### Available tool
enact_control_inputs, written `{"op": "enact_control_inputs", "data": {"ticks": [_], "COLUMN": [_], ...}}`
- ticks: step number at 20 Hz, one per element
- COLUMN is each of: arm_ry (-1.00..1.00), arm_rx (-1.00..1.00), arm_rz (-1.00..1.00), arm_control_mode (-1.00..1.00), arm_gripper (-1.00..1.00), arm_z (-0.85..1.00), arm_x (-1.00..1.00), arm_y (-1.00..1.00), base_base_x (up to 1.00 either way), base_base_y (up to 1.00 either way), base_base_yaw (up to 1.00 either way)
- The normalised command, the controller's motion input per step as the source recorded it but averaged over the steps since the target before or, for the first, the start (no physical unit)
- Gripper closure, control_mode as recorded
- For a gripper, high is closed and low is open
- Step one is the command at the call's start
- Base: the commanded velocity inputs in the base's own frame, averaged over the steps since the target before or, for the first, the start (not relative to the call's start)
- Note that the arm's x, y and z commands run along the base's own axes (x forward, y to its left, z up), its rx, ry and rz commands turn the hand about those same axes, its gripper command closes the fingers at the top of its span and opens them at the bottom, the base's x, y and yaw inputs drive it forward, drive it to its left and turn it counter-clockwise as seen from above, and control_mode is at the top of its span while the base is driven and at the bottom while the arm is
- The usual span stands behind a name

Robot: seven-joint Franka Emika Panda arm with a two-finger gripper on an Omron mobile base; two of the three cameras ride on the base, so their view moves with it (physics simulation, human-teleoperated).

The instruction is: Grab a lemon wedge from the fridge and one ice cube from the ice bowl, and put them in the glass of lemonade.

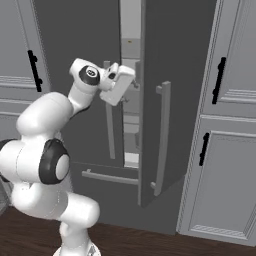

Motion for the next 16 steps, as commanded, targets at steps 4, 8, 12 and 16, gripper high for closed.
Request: {"op": "enact_control_inputs", "data": {"ticks": [4, 8, 12, 16], "arm_ry": [0.01, 0.00, -0.02, -0.01], "arm_rx": [0.00, -0.05, -0.17, -0.29], "arm_rz": [-0.17, -0.05, -0.03, 0.00], "arm_control_mode": [-1.00, -1.00, -1.00, -1.00], "arm_gripper": [-1.00, -1.00, -1.00, -1.00], "arm_z": [-0.09, 0.00, -0.01, 0.06], "arm_x": [-0.03, -0.41, -0.40, -0.13], "arm_y": [-0.87, -0.03, 0.14, 0.58], "base_base_x": [0.00, 0.00, 0.00, 0.00], "base_base_y": [0.00, 0.00, 0.00, 0.00], "base_base_yaw": [0.00, 0.00, 0.00, 0.00]}}
